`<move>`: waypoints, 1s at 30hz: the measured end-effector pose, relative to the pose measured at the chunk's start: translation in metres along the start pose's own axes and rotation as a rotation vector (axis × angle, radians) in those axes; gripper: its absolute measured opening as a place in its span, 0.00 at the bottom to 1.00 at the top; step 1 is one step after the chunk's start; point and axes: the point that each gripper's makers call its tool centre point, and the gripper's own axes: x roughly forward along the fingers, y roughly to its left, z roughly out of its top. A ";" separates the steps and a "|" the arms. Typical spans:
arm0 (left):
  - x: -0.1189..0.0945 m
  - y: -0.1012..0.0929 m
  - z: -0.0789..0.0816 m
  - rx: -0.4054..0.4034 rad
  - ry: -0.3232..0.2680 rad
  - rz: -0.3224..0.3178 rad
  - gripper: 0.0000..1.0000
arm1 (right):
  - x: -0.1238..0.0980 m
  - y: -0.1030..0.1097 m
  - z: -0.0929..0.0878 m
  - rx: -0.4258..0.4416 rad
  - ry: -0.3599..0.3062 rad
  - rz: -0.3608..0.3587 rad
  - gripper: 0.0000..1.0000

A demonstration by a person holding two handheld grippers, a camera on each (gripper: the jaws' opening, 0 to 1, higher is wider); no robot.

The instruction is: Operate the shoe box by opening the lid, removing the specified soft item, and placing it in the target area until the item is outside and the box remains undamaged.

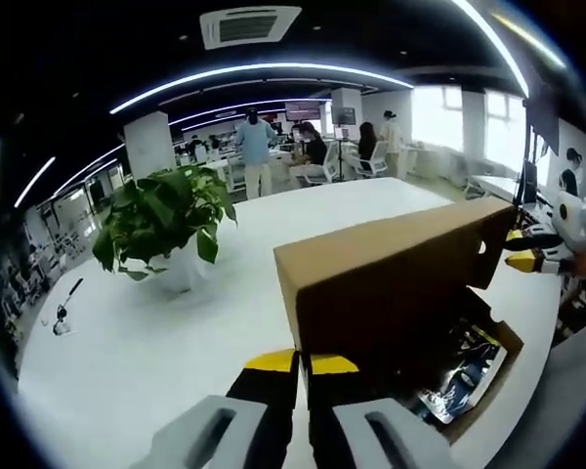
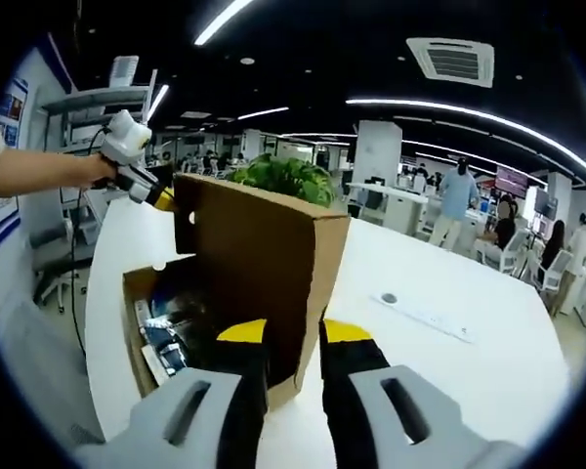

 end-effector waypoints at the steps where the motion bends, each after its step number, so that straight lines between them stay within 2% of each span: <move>1: 0.001 0.001 0.000 0.000 0.000 0.000 0.02 | 0.001 0.002 -0.002 0.005 0.000 0.005 0.14; 3: 0.002 0.002 0.001 0.002 0.001 0.000 0.02 | 0.001 0.002 -0.009 0.029 0.015 0.010 0.14; 8: 0.006 0.003 0.004 0.007 0.003 0.001 0.02 | 0.005 -0.004 -0.022 0.019 0.049 -0.017 0.09; 13: 0.009 0.004 0.006 0.018 0.009 0.000 0.02 | 0.010 -0.005 -0.033 0.045 0.078 -0.007 0.08; 16: 0.011 0.004 0.007 0.022 0.011 -0.001 0.02 | 0.014 -0.004 -0.037 0.067 0.086 0.001 0.07; 25: 0.020 0.007 0.013 0.030 0.016 -0.001 0.02 | 0.030 -0.003 -0.039 0.060 0.099 0.020 0.06; 30: 0.025 0.010 0.015 0.024 0.013 0.000 0.02 | 0.035 -0.007 -0.039 0.101 0.098 0.014 0.05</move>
